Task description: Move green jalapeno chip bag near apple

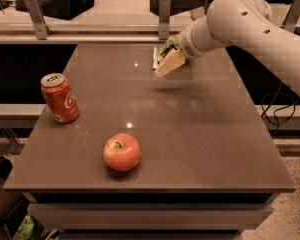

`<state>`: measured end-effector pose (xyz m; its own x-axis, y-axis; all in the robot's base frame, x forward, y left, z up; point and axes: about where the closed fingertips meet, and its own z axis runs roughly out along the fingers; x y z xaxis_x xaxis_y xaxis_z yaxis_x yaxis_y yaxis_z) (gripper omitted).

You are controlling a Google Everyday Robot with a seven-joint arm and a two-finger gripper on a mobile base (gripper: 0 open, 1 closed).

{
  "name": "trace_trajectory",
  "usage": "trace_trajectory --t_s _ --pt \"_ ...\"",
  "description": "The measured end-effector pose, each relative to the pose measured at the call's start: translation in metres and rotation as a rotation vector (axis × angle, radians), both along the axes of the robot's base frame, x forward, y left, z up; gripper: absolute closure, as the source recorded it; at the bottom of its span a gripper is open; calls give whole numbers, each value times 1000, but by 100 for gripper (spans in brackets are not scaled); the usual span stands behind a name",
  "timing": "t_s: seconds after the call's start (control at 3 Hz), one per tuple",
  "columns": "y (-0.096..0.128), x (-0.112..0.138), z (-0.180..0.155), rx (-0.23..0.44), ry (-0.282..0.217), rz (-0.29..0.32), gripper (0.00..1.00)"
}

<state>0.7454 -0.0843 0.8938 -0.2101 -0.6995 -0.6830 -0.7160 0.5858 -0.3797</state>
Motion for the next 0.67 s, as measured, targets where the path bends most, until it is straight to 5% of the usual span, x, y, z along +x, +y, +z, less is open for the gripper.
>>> trace_trajectory --t_s 0.67 --pt "-11 49 -3 -7 -26 -1 0"
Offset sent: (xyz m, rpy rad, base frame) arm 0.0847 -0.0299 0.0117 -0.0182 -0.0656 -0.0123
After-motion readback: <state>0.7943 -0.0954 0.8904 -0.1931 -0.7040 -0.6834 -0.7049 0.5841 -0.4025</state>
